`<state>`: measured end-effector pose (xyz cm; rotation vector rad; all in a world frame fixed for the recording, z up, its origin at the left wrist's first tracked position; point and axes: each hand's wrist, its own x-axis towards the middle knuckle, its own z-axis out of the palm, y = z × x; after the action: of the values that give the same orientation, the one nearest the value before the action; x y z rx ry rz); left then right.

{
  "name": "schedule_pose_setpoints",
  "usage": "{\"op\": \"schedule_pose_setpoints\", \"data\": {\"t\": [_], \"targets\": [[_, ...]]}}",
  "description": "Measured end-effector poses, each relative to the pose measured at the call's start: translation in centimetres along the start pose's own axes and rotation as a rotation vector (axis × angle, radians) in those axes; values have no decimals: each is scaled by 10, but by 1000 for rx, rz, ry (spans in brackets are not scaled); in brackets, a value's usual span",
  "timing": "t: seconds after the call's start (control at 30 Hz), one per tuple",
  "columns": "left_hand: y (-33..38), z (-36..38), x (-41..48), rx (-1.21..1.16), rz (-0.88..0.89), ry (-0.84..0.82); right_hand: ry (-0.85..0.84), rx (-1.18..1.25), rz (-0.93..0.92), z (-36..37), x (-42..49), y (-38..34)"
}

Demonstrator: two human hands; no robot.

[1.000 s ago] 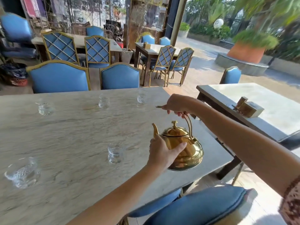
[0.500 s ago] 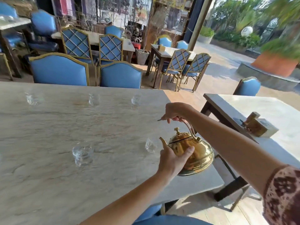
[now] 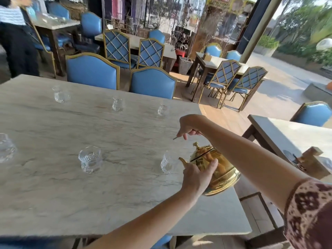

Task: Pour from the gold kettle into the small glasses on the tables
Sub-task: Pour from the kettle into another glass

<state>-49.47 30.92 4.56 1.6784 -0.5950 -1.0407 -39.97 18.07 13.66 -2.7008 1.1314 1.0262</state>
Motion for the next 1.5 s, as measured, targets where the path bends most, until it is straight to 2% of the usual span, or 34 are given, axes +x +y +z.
{"op": "schedule_pose_setpoints", "data": {"t": [0.7,1.5], "targets": [[-3,18,19,-140,-37,23,24,-219,-67,-6,-11,-20],[-11,28,36,-155,24,33,-15,-353,-41,-5,-7,-24]]}}
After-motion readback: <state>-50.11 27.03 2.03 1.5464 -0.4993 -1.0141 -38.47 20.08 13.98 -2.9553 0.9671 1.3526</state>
